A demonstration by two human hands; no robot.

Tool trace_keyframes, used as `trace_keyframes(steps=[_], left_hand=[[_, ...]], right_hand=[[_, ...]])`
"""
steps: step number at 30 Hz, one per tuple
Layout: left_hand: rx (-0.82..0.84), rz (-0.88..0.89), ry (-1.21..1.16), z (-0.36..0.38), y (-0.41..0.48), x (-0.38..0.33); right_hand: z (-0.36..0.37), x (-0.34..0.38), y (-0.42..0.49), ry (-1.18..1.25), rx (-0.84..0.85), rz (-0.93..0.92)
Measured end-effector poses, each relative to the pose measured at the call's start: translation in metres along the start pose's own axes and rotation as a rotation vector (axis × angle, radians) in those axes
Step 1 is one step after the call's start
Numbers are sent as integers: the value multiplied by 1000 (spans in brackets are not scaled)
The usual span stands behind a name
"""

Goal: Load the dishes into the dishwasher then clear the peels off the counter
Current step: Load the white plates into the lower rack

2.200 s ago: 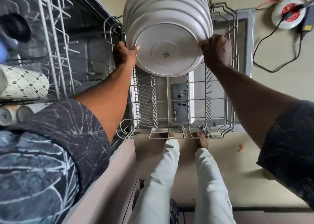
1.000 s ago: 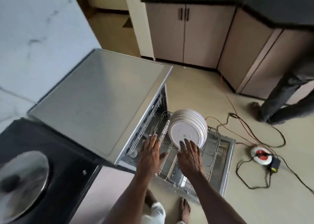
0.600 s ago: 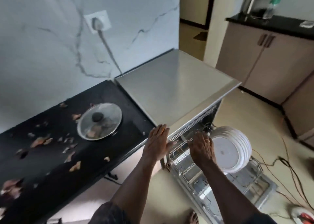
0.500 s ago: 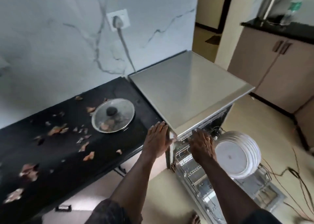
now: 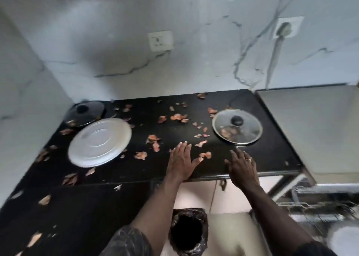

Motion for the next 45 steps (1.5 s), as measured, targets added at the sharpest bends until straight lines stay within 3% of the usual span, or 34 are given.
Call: trace_keyframes(steps=[11,17,28,38,45], left_hand=[[-162,-395,-132,-57,-29,203],[-239,-599,-209,-74,-31,289],[-333,-876,-352,-108,33,413],[-211,-1076,-409,-122,106,431],[-137,-1208,-601,-129,104,446]], right_hand=[[40,203,82,-41,169,-511],[65,272,117,9,255,-606],[113,368,245,245,280,-408],[149,402,285,427,234,-100],[150,397,294,628,232,153]])
Point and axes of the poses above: each hand's wrist, its own y-axis towards the middle knuckle, its own z-axis out of the palm, x = y × z, the point moved 1 cm from there along y, towards the middle knuckle, and after that the axes turned 14 degrees about -z, right-handed, at the moved point
